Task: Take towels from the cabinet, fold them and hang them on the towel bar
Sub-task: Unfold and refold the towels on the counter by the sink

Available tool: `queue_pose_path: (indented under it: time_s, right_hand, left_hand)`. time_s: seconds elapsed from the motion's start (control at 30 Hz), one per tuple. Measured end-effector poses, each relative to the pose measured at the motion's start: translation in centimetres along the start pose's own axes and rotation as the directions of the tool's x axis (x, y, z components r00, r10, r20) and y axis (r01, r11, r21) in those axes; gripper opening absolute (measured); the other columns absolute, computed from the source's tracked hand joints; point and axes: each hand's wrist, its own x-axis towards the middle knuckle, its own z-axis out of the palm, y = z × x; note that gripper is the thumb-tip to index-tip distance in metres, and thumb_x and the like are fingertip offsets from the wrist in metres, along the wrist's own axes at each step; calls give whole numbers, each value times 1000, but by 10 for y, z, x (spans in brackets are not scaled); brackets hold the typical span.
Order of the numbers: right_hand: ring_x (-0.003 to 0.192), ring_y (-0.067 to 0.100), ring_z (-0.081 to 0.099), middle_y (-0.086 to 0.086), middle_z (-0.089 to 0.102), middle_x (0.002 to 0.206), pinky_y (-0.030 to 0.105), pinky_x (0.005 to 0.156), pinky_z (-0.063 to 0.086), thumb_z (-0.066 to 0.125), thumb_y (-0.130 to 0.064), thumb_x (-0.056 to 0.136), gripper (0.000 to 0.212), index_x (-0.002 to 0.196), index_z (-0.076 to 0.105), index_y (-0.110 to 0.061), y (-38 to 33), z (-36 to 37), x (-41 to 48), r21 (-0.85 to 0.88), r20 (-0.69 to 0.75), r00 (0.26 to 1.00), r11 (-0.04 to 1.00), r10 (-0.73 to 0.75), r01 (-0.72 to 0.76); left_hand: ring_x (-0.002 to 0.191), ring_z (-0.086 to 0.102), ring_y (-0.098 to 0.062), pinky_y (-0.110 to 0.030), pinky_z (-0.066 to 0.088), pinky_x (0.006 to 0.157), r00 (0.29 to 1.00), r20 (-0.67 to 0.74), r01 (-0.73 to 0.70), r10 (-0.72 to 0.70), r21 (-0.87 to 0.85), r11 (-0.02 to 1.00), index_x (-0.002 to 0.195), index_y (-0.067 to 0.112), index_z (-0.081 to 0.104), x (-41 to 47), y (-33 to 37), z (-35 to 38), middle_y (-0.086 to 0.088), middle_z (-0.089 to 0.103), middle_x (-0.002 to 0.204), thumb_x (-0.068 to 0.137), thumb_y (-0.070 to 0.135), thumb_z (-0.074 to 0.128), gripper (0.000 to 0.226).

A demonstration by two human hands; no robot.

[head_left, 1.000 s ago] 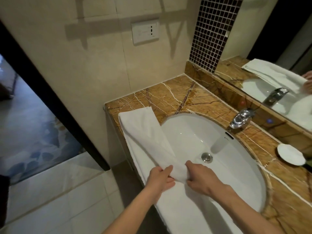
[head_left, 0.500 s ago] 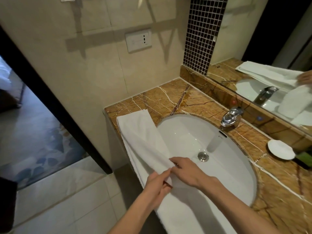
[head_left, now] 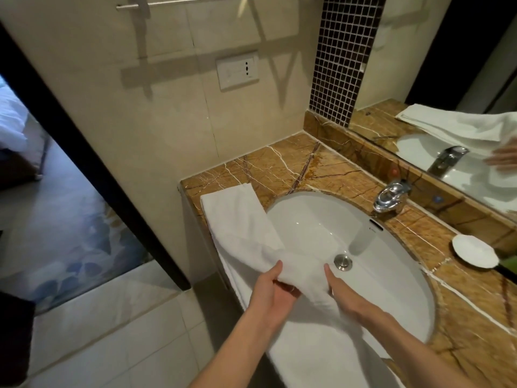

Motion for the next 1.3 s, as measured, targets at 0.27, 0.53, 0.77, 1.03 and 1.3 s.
queue_pose_path:
  time_s: [0.27, 0.53, 0.77, 1.03, 1.3]
  right_hand:
    - [118, -2, 54, -15, 64, 120, 38, 110, 38, 32, -44, 100, 33, 116, 60, -34, -7, 0, 2, -57, 66, 984, 984, -163, 166]
    - [107, 14, 57, -10, 63, 107, 41, 101, 41, 8, -87, 77, 71, 96, 55, -38, -19, -5, 1, -385, 47, 994, 917, -99, 110]
    - [116, 14, 54, -6, 62, 122, 39, 107, 35, 8, -99, 61, 107, 120, 62, -28, -15, -1, -16, -384, -17, 999, 923, -51, 40]
    - [121, 22, 49, 3, 55, 135, 36, 104, 33, 4, -80, 78, 93, 125, 59, -23, -27, 23, -59, -545, -120, 989, 839, -90, 10]
    - [104, 18, 63, 1, 67, 116, 31, 99, 42, 32, -60, 96, 59, 108, 67, -15, -22, 33, -95, -383, -88, 994, 919, 65, -94]
  left_hand:
    - [103, 59, -38, -45, 46, 91, 1000, 2, -28, 28, -109, 994, 115, -5, 58, -4, 14, 9, -23, 71, 98, 95, 14, 46, 30]
    - [103, 62, -37, -45, 48, 91, 998, 13, -62, 61, 23, 998, 110, -2, 59, -22, 8, 12, -21, 72, 99, 93, 15, 53, 25]
    - [104, 63, -33, -45, 43, 102, 998, 35, -60, 56, 134, 989, 104, -2, 64, -47, -9, 0, -18, 72, 102, 94, 14, 52, 22]
    - [105, 65, -38, -51, 49, 90, 980, 110, 153, -168, 138, 979, 120, -1, 60, -96, -35, -31, -23, 66, 116, 86, 11, 58, 36]
    - [115, 58, -39, -45, 49, 91, 989, 41, 133, -140, 133, 982, 121, -4, 59, -121, -45, -43, -24, 66, 115, 83, -1, 54, 38]
